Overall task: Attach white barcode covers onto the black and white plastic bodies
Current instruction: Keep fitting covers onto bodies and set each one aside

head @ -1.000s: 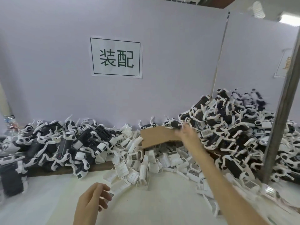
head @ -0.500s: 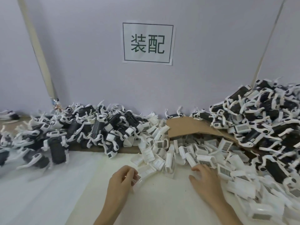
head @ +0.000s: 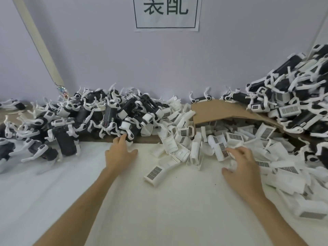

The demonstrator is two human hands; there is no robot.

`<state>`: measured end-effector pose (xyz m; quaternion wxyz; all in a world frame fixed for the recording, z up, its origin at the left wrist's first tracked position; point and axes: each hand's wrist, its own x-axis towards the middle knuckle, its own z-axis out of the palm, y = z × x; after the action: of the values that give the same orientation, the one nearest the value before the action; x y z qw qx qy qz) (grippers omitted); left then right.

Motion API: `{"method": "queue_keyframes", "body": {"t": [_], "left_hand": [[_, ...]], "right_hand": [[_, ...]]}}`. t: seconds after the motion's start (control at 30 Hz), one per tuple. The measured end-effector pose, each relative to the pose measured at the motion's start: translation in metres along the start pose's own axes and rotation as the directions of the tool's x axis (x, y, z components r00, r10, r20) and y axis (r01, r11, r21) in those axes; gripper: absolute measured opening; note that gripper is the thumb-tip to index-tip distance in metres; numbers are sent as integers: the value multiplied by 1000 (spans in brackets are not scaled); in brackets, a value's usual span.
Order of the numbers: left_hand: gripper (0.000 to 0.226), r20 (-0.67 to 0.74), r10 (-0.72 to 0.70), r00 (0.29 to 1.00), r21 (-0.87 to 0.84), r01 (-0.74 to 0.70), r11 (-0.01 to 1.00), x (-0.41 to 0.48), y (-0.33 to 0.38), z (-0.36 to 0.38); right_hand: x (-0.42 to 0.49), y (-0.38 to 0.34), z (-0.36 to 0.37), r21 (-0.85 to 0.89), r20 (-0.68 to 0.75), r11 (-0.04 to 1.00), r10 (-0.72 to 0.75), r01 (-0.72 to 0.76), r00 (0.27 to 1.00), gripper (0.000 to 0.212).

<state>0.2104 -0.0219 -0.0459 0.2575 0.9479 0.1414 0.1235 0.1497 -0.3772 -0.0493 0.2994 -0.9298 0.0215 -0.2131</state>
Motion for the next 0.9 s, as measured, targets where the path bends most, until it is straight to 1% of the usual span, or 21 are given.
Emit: {"method": "queue_keyframes", "body": {"t": [0.07,0.1,0.17,0.23,0.27,0.3,0.33,0.37,0.4,0.43,0.47,0.5,0.53,0.57,0.63,0.7,0.73,0.8,0.83,0.9], "left_hand": [[67,-61,-18,998,-39,15,999,10,-2,4],[61,-94,-17,995,-78,10,997,14,-3,4],[47,-144,37,989,-145,-58,988,16,-7,2],[29,-203,110,973,-147,-142,979,15,-7,-3],[19,-238,128,963,-145,-165,976,13,-6,-6],[15,-275,127,953,-170,-178,969,9,-3,-11],[19,-304,96,948,-233,-172,957,6,1,-15],[22,-311,21,950,-372,-142,917,3,7,-22],[22,-262,-101,960,-578,-72,813,-2,16,-31],[23,-140,-222,965,-773,34,634,-9,25,-42],[24,25,-286,958,-898,147,414,-18,32,-51],[26,172,-269,948,-947,235,220,-29,39,-58],[29,272,-212,939,-949,298,102,-40,45,-63],[35,329,-140,934,-940,338,47,-52,49,-64],[46,377,-3,926,-926,377,24,-78,55,-57],[49,442,104,891,-895,445,-16,-102,59,-43],[49,496,148,856,-858,509,-66,-112,61,-37],[51,577,232,783,-765,618,-184,-126,62,-26],[53,592,256,764,-735,643,-216,-128,61,-21],[58,595,279,754,-721,654,-229,-133,57,-16]], "right_hand": [[1,3,-3,-53,-8,997,50,-50,999,70],[2,4,-4,-46,2,997,58,-58,998,70],[4,8,-4,10,30,999,50,-51,998,63],[6,10,-4,70,16,996,52,-53,999,49],[7,11,-5,118,-5,991,62,-61,998,39],[7,10,-5,181,-17,980,83,-78,996,28],[8,8,-4,265,-14,959,110,-103,994,17],[8,4,-5,370,10,919,146,-140,989,11],[8,-1,-6,490,53,850,190,-192,980,12],[8,-7,-7,614,129,745,231,-260,964,15],[7,-13,-9,700,213,635,251,-327,944,15],[5,-18,-11,736,280,565,248,-373,928,15],[4,-22,-12,742,332,537,227,-402,916,16],[2,-25,-13,744,376,519,198,-422,905,17],[-2,-29,-14,760,428,489,118,-428,896,23],[-5,-33,-16,779,465,454,45,-433,884,28],[-6,-35,-16,789,484,420,25,-448,875,29],[-8,-41,-15,808,522,314,10,-499,853,31],[-7,-44,-15,810,543,264,2,-524,840,30],[-8,-47,-17,803,579,198,-41,-562,814,27]]}}
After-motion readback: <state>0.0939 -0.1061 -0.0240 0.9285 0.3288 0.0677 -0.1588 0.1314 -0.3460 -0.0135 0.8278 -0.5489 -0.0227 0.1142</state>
